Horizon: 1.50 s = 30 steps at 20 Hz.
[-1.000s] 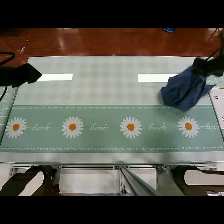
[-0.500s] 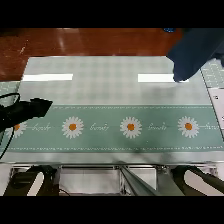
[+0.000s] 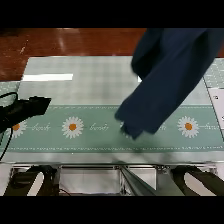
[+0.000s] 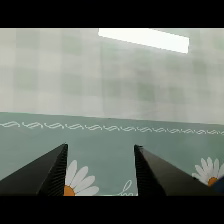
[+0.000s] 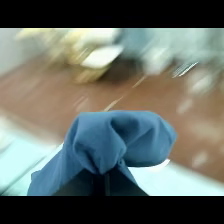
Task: Fold the shirts.
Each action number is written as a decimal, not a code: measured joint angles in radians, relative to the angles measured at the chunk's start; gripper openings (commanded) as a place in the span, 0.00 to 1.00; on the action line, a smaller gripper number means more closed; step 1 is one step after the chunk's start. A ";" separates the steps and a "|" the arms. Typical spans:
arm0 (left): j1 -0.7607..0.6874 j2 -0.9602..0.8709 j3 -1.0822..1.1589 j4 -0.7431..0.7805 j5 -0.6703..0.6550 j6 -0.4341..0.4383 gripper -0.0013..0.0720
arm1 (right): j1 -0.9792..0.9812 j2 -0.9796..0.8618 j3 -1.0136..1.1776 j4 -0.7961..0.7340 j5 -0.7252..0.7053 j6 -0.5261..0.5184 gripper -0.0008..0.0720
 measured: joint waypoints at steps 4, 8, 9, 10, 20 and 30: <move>0.000 0.000 -0.001 0.000 0.006 0.000 0.71 | 0.338 -0.014 -0.319 -0.165 -0.095 0.033 0.04; 0.000 0.000 -0.002 0.000 0.006 0.000 0.71 | 0.591 -0.136 -0.606 -0.236 -0.269 0.103 0.11; 0.000 -0.002 -0.003 0.000 0.005 0.000 0.71 | 0.633 -0.182 -0.641 -0.232 -0.295 0.115 0.45; 0.000 -0.003 -0.003 0.000 -0.005 0.000 0.71 | 0.667 -0.229 -0.668 -0.223 -0.325 0.124 0.57; 0.000 -0.064 -0.043 -0.008 -0.224 -0.077 0.71 | 0.171 -0.106 -0.671 -0.323 -0.187 0.149 0.57; -0.032 -0.531 -0.238 -0.397 -0.113 0.079 0.71 | -0.309 0.288 -1.292 -0.378 -0.063 0.143 0.57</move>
